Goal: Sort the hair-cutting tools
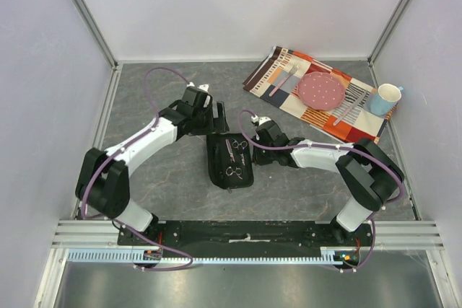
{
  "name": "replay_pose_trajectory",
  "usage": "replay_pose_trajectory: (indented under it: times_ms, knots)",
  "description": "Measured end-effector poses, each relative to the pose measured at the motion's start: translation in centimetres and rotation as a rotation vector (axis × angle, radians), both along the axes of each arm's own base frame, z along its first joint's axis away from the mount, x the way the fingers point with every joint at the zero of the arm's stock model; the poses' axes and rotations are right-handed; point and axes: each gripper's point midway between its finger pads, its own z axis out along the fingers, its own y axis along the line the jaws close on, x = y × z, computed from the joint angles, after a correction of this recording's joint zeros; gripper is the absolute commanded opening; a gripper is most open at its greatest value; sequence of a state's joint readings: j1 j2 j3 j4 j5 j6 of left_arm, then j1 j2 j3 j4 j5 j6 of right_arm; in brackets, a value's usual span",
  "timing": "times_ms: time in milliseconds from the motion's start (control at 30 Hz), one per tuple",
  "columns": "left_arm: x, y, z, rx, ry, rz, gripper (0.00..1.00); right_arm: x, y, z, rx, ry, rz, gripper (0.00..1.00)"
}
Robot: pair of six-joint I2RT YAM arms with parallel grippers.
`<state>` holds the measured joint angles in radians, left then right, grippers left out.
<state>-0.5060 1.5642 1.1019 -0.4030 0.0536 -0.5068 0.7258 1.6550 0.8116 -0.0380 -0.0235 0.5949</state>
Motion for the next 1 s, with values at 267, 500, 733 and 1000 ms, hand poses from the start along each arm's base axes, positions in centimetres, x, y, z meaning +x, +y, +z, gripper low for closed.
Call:
replay_pose_trajectory:
  times_ms: [267, 500, 733, 1000]
  knots:
    - [-1.7, 2.8, 8.4, -0.052, -0.210, 0.078, 0.25, 0.2, 0.5, 0.0, 0.018, -0.008, 0.008, 0.00]
    - [-4.9, 6.8, 6.3, -0.013, -0.193, 0.173, 0.02, 0.3, 0.8, 0.0, 0.032, -0.010, 0.016, 0.00]
    - [-7.4, 8.1, -0.2, 0.051, -0.036, 0.195, 0.02, 0.3, 0.9, -0.1, 0.034, -0.011, 0.019, 0.00]
    - [-8.7, 7.6, -3.7, 0.032, 0.049, 0.185, 0.02, 0.3, 0.9, -0.1, 0.034, -0.011, 0.021, 0.00]
